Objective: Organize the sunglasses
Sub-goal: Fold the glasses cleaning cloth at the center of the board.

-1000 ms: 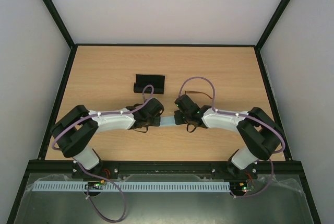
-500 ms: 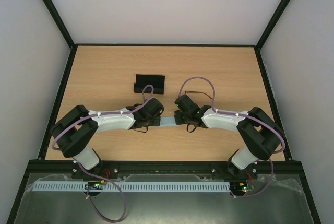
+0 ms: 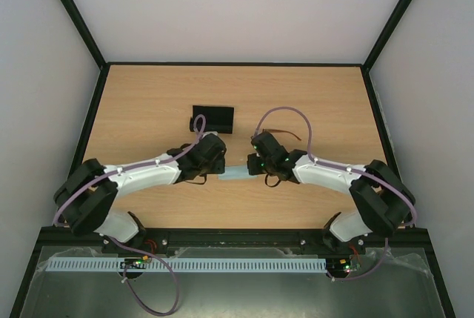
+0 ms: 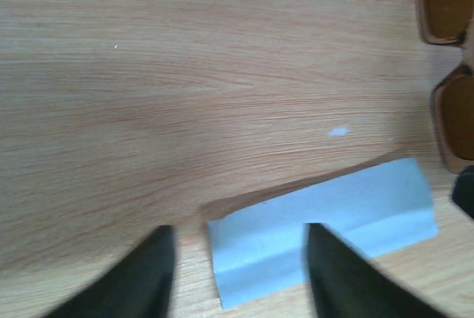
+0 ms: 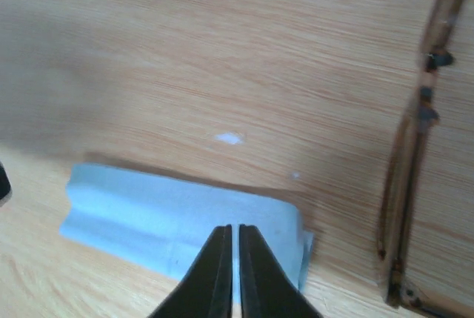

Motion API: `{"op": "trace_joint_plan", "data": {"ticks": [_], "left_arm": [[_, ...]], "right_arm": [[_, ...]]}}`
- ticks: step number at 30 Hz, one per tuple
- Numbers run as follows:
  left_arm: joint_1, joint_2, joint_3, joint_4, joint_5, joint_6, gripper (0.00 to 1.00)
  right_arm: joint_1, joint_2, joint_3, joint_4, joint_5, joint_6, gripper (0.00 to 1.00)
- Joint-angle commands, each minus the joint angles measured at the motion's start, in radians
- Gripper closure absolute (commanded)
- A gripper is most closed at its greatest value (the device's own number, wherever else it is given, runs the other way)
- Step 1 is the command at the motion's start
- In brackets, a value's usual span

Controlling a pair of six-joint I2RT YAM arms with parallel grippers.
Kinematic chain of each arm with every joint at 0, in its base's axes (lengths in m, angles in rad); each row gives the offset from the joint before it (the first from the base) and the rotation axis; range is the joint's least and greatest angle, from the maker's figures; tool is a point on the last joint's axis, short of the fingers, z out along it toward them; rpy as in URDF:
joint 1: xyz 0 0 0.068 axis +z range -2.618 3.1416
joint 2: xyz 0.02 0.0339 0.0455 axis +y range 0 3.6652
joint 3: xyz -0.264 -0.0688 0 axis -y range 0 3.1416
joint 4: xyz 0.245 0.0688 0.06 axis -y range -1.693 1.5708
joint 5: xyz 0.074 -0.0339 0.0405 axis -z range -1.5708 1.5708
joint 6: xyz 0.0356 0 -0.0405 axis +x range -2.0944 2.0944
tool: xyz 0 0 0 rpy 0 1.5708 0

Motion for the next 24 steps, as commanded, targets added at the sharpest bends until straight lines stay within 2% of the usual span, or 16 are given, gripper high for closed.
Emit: {"op": "trace_joint_plan", "data": {"ticks": [1,2,3,5,10,24], "left_arm": [[0.003,-0.076,-0.023,-0.001,0.065,-0.016,0.80],[0.002,-0.084,-0.033,0.015,0.088,-0.020,0.94],[0.003,-0.091,-0.044,0.040,0.123,-0.020,0.97],[0.004,-0.093,-0.066,0.102,0.185,-0.024,0.98],[0.004,-0.041,-0.073,0.153,0.239,-0.034,0.98],[-0.008,0.057,-0.072,0.209,0.277,-0.052,0.98]], "right_arm": [[0.004,-0.053,-0.040,0.034,-0.102,0.052,0.98],[0.005,-0.056,-0.052,0.050,-0.128,0.063,0.99],[0.004,-0.059,-0.065,0.070,-0.155,0.073,0.99],[0.004,-0.056,-0.084,0.109,-0.204,0.093,0.99],[0.007,-0.009,-0.088,0.162,-0.291,0.135,0.99],[0.029,0.095,-0.072,0.218,-0.312,0.148,0.99]]}}
